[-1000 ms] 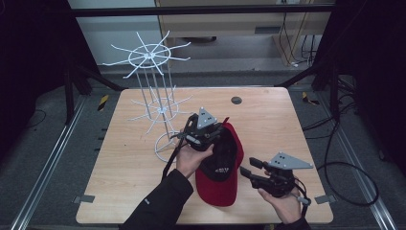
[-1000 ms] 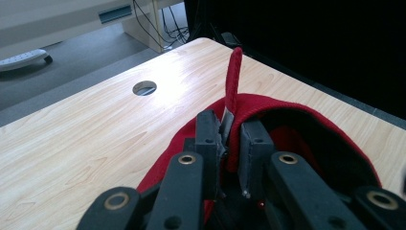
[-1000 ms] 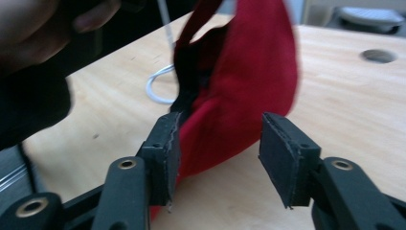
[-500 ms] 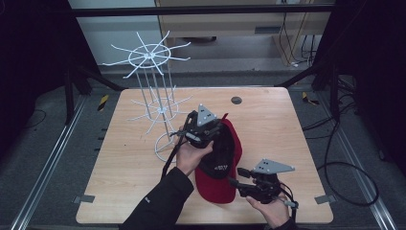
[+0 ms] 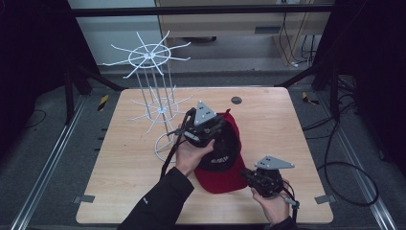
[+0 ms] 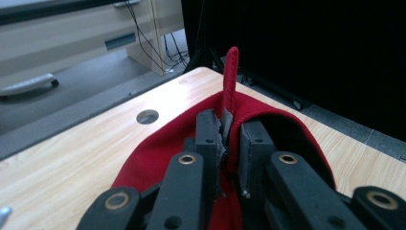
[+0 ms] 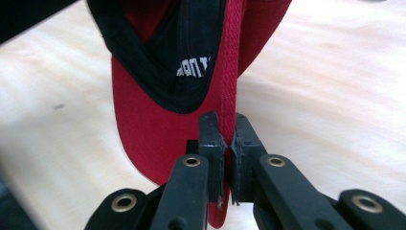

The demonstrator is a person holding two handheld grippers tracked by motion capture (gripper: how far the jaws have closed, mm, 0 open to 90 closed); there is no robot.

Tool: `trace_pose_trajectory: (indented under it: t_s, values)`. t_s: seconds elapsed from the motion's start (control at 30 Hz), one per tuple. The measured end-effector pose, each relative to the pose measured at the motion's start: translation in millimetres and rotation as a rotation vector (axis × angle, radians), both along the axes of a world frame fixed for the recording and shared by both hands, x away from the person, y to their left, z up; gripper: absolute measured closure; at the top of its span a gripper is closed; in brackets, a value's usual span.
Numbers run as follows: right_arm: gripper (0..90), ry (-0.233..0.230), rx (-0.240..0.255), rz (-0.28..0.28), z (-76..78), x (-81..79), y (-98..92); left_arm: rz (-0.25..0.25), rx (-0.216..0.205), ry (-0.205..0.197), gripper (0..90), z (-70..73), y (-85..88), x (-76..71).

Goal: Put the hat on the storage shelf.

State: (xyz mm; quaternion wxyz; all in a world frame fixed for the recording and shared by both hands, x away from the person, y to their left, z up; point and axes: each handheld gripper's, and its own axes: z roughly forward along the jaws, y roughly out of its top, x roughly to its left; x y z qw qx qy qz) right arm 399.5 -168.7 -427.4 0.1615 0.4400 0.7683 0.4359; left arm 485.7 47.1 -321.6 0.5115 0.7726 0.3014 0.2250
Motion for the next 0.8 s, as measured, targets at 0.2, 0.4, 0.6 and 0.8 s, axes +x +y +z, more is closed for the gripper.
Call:
trace_pose_trajectory:
  t_s: [0.2,0.4,0.6,0.8]
  values:
    - [86.1,-0.138,-0.129,-0.124,8.4,10.2,-10.4,-0.027,-0.017,-0.02,80.3,8.9,0.1,-7.7]
    - [85.5,-0.295,-0.31,-0.223,10.2,12.6,-22.6,-0.052,0.005,-0.007,80.3,-3.7,2.0,-13.3]
    - [81.4,-0.293,-0.257,-0.183,9.8,11.8,-24.6,-0.054,0.007,0.028,80.3,-20.7,12.0,-16.1]
    - [75.8,-0.264,-0.2,-0.131,12.4,7.3,-20.6,-0.047,0.005,0.038,80.3,-26.2,29.9,-22.5]
